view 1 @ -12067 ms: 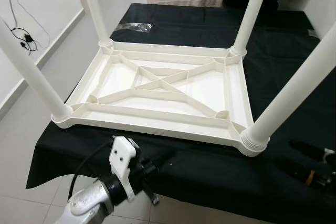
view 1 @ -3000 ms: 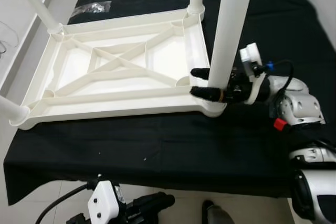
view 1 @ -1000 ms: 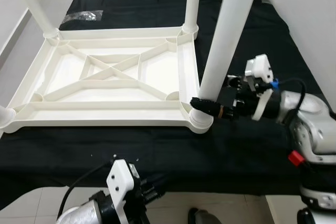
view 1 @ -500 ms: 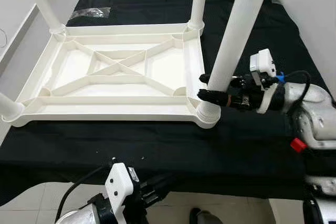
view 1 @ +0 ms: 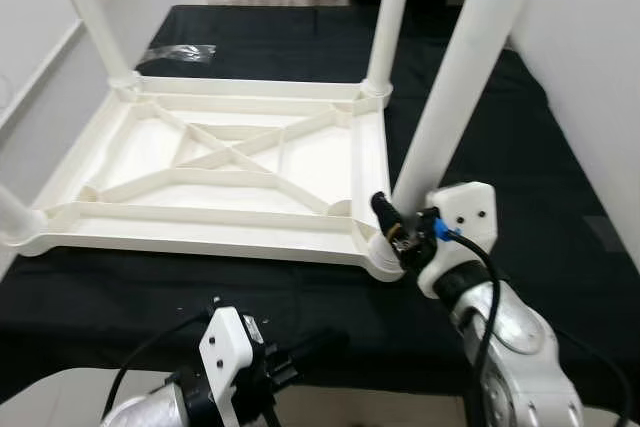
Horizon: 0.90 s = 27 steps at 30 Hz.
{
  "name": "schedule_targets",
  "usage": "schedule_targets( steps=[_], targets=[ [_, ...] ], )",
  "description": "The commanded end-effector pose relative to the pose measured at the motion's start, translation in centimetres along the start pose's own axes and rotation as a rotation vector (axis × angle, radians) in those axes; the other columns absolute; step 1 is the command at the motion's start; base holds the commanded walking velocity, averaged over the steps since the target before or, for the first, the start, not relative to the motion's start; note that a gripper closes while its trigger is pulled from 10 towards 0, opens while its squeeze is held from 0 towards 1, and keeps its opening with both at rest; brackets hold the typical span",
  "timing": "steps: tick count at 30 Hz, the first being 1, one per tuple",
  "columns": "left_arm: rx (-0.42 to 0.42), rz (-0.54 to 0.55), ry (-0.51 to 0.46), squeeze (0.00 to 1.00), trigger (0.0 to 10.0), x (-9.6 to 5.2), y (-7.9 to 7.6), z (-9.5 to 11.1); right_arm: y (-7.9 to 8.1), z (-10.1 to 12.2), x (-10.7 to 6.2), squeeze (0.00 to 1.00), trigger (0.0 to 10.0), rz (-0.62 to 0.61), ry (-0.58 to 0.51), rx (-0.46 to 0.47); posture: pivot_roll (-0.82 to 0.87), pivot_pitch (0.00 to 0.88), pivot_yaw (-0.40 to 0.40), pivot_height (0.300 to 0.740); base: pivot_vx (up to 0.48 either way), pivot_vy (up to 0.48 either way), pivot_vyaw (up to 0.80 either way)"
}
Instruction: Building children table
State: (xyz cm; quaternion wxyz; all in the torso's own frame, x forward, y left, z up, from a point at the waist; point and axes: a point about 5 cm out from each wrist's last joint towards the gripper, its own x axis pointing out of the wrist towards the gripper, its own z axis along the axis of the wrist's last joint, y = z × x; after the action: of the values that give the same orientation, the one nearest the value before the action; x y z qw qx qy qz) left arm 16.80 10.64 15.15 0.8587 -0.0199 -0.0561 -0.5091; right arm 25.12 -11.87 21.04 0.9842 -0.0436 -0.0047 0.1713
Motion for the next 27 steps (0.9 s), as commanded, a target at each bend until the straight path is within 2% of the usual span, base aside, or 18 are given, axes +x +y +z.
schedule_targets(
  steps=[1,2,5,7,8,9,11,13,14,15,16,18,19,20,21,23,27],
  targets=[
    [-0.001,0.007,0.005,0.00,10.0,-0.1,-0.2,-0.3,0.8,-3.3,0.9,0.00,10.0,0.045,0.185,0.066,0.05,0.245,-0.006,0.740,0.000,0.000,0.00],
    [-0.001,0.009,0.005,0.00,10.0,-0.1,-0.2,-0.3,0.8,-2.8,1.2,1.00,10.0,0.050,0.152,0.091,0.05,0.245,-0.005,0.740,0.000,0.000,0.00],
    [-0.001,0.009,0.004,0.00,10.0,0.0,-0.3,-0.3,0.9,-2.3,1.6,1.00,10.0,0.093,0.122,0.130,0.05,0.247,-0.006,0.740,0.000,0.000,0.00],
    [-0.004,0.006,0.002,0.00,10.0,0.0,-0.4,-0.2,0.4,0.5,2.6,1.00,10.0,0.255,-0.023,0.175,0.05,0.253,-0.001,0.740,0.000,0.000,0.00],
    [-0.004,0.006,0.002,0.00,10.0,0.0,-0.4,-0.2,0.4,0.5,2.6,1.00,10.0,0.255,-0.023,0.175,0.05,0.253,-0.001,0.740,0.000,0.000,0.00],
    [-0.007,0.003,0.001,0.00,10.0,0.0,-0.5,-0.1,-0.2,1.5,2.9,1.00,10.0,0.305,-0.073,0.138,0.05,0.255,-0.001,0.740,0.000,0.000,0.00],
    [-0.008,0.002,0.000,0.00,10.0,0.0,-0.5,-0.1,-0.6,2.1,2.9,1.00,10.0,0.323,-0.094,0.105,0.05,0.255,-0.001,0.740,0.000,0.000,0.00],
    [-0.011,-0.003,-0.002,0.00,10.0,0.0,-0.7,-0.1,-1.5,3.6,2.4,1.00,10.0,0.572,-0.119,-0.029,0.07,0.269,-0.002,0.740,0.000,0.000,0.00],
    [-0.012,-0.004,-0.002,0.00,10.0,0.0,-0.8,0.0,-1.8,4.0,2.0,1.00,10.0,0.668,-0.117,-0.061,0.07,0.269,-0.002,0.740,0.000,0.000,0.00],
    [-0.012,-0.004,-0.002,0.00,10.0,0.0,-0.8,0.0,-1.8,4.0,2.0,1.00,10.0,0.668,-0.117,-0.061,0.07,0.269,-0.002,0.740,0.000,0.000,0.00],
    [-0.013,-0.004,-0.002,0.00,10.0,0.0,-0.9,0.0,-2.4,4.2,1.7,0.90,10.0,0.756,-0.095,-0.100,0.07,0.276,-0.003,0.740,0.000,0.000,0.00],
    [-0.013,-0.004,-0.002,0.00,10.0,0.0,-0.9,0.0,-2.4,4.2,1.7,0.90,10.0,0.756,-0.095,-0.100,0.07,0.276,-0.003,0.740,0.000,0.000,0.00],
    [-0.014,-0.004,-0.003,0.00,10.0,0.0,-1.0,0.0,-3.3,4.2,1.8,0.00,10.0,0.797,-0.069,-0.145,0.08,0.281,-0.003,0.740,0.000,0.000,0.00],
    [-0.015,-0.004,-0.002,0.00,10.0,0.0,-1.1,0.1,-4.3,4.3,2.2,0.00,10.0,0.841,-0.041,-0.185,0.09,0.285,-0.004,0.740,0.000,0.000,0.00],
    [-0.015,-0.004,-0.002,0.00,10.0,0.0,-1.1,0.1,-4.3,4.3,2.2,0.00,10.0,0.841,-0.041,-0.185,0.09,0.285,-0.004,0.740,0.000,0.000,0.00],
    [-0.017,-0.003,0.000,0.00,10.0,-0.1,-1.2,0.1,-5.7,4.8,3.1,0.00,10.0,0.886,-0.028,-0.258,0.10,0.291,-0.003,0.740,0.000,0.000,0.00],
    [-0.018,-0.003,0.002,0.00,10.0,-0.2,-1.4,0.2,-6.3,5.4,3.7,0.00,10.0,0.890,-0.039,-0.278,0.11,0.292,-0.002,0.740,0.000,0.000,0.00]
  ],
)
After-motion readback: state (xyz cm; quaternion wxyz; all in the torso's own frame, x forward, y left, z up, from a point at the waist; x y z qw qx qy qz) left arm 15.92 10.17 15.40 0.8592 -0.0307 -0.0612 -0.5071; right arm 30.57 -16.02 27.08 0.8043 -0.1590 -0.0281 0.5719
